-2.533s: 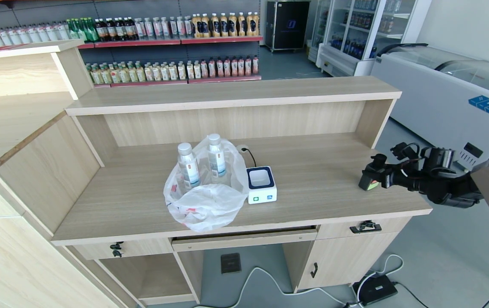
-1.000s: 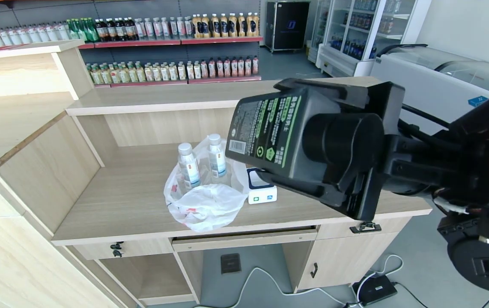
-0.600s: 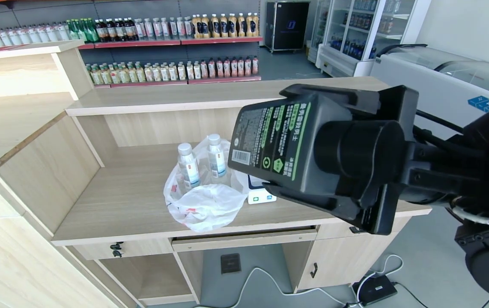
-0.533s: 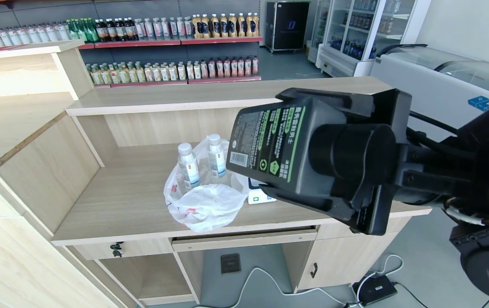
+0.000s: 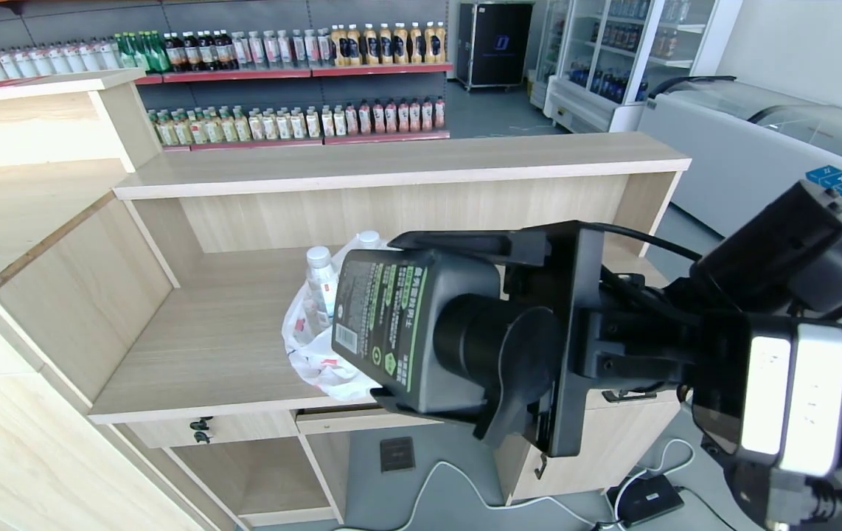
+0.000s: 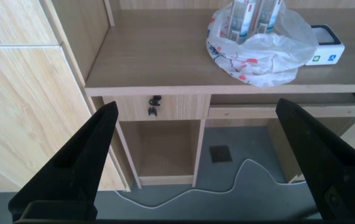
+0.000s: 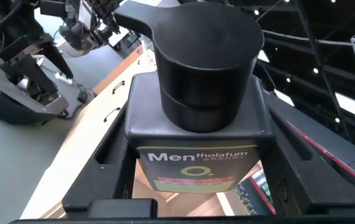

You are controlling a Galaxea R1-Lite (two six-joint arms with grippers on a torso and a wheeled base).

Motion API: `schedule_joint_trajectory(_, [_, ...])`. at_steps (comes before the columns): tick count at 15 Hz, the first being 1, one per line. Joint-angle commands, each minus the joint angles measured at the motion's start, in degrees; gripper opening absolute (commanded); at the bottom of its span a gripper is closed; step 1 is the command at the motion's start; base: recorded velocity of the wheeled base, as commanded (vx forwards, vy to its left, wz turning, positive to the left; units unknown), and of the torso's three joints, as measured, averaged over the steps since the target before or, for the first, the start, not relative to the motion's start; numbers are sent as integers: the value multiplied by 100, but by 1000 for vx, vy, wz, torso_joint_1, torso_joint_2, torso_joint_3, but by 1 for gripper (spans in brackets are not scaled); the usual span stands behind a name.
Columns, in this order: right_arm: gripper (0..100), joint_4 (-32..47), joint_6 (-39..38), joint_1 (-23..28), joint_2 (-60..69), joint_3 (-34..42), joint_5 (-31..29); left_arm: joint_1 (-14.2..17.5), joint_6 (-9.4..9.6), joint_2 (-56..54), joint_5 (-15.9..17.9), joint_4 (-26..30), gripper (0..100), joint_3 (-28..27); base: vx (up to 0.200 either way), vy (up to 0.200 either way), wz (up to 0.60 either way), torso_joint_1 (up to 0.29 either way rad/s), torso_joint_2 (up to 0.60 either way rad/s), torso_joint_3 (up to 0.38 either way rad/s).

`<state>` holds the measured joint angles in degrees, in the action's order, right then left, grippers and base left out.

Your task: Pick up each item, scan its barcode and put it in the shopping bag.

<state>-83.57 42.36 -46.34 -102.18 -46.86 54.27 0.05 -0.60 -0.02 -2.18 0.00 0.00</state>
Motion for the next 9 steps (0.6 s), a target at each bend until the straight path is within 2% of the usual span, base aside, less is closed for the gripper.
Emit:
schedule_joint_trajectory(1, [0,-2,9,-51,-56,1,4,4,-2,2,-2,0,100,0,0,0,0,0,0,0])
schedule_joint_trajectory(9, [0,16,79,-297,-109,-7,-171,4,-2,2,-2,0,100,0,0,0,0,0,0,0])
